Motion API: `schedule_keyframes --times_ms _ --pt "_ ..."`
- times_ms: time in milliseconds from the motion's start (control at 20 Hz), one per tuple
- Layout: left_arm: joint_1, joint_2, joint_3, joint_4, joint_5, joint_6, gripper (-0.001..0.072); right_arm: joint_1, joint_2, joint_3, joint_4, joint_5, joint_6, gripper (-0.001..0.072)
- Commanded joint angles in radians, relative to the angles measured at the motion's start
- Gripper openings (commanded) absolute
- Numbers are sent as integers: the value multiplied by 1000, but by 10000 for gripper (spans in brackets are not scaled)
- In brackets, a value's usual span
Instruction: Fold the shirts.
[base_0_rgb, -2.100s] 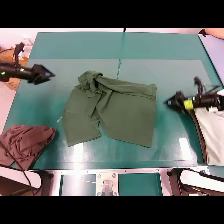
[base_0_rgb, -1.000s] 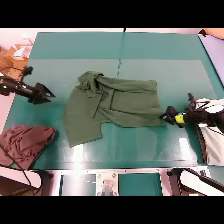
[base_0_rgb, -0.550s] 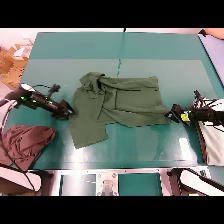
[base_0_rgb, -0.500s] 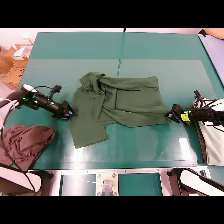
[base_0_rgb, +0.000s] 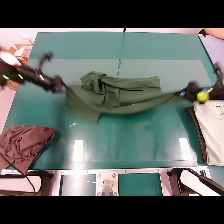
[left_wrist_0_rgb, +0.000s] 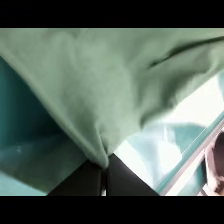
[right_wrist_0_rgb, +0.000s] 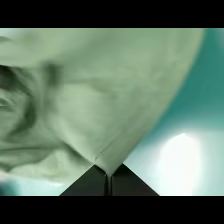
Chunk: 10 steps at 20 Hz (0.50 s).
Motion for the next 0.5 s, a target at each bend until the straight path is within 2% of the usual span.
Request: schedule_keyframes --times_ms 0,150,300,450 --pt "0 220 321 -43 37 -19 25 -35 73 357 141 85 54 16" --pt "0 407 563 -19 233 -28 26 -122 119 675 237 48 103 17" --pt "0 599 605 27 433 -49 26 -244 172 882 227 -11 158 17" --pt "0 714 605 177 454 -134 26 -347 245 927 183 -24 176 17"
